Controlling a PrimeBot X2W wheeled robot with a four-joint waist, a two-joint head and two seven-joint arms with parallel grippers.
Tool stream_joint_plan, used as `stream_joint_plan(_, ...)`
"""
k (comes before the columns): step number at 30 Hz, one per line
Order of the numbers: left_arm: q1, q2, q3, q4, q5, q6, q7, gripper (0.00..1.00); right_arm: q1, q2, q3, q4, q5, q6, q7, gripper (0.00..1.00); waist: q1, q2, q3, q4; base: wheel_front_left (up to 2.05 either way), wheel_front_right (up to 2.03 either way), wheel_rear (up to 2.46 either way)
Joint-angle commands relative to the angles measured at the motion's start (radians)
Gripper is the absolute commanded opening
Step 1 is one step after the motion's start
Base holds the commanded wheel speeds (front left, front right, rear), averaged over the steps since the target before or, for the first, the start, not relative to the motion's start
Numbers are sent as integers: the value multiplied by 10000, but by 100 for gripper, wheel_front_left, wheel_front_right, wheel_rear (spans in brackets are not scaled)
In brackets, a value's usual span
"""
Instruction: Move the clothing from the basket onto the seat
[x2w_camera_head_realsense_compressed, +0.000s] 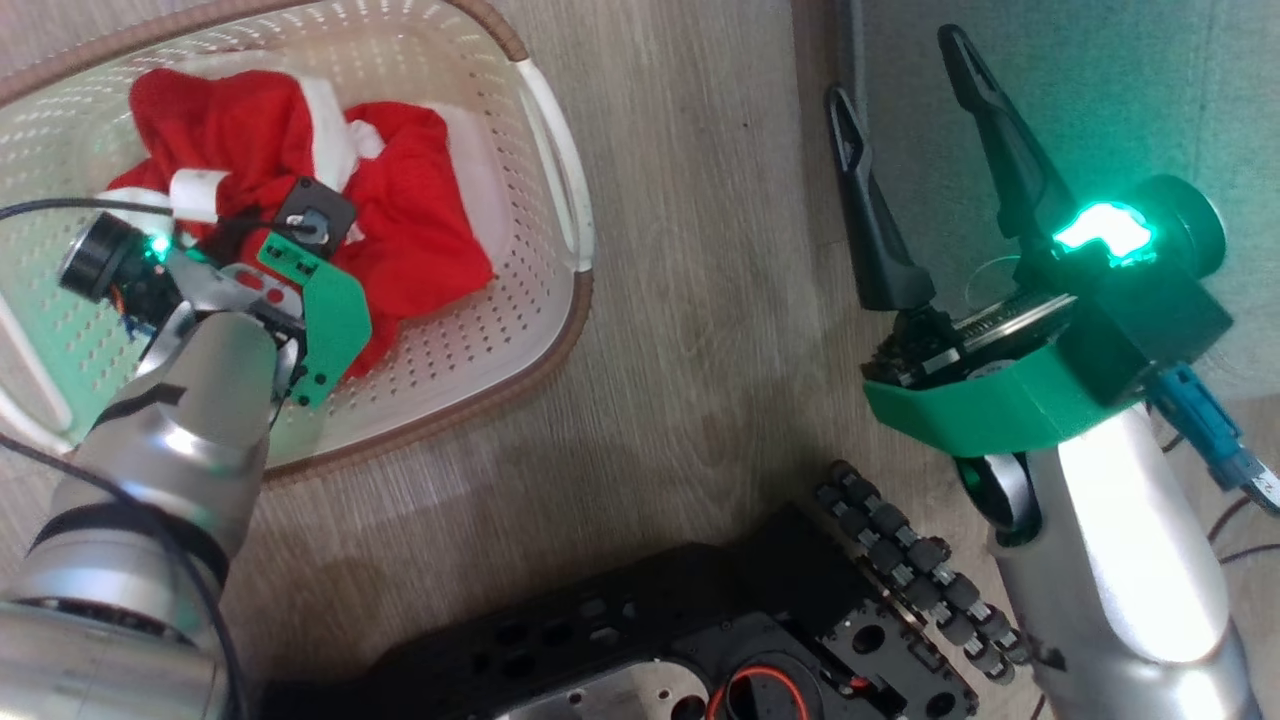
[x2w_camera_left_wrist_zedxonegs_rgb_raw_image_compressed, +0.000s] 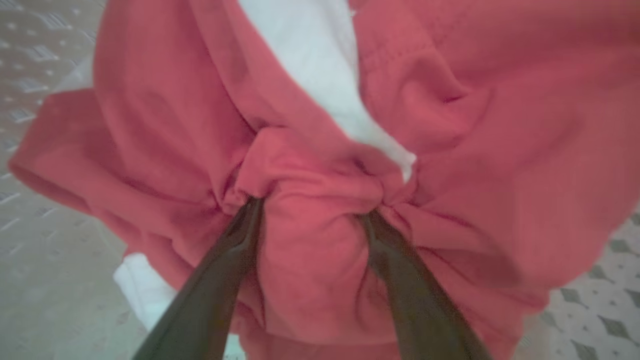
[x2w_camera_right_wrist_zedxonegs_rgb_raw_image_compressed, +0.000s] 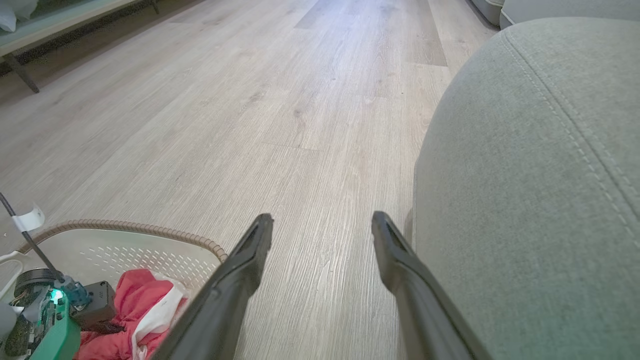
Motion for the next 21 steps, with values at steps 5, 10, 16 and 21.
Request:
stream_joint_plan(5,190,419,221,87,-199,73,483,0,156,68,242,-223,259,-2,-63,100,0,0,-65,-169,0,0,0)
stream_joint_plan(10,357,348,225,96,-351,24,339,0,92,68,209,-114,326,-2,-63,100,0,0,-440,-140,0,0,0)
stream_joint_plan(16,723,-4,307,102,-686,-19,-109,0,129,68,56,150,201,-2,-63,100,0,0,-1331,167,0,0,0)
stream_joint_plan(21,1118,-329,433,104,-1022,1,-707,0,225,68,-29,451,-25,-2,-63,100,0,0,-2296,500,0,0,0)
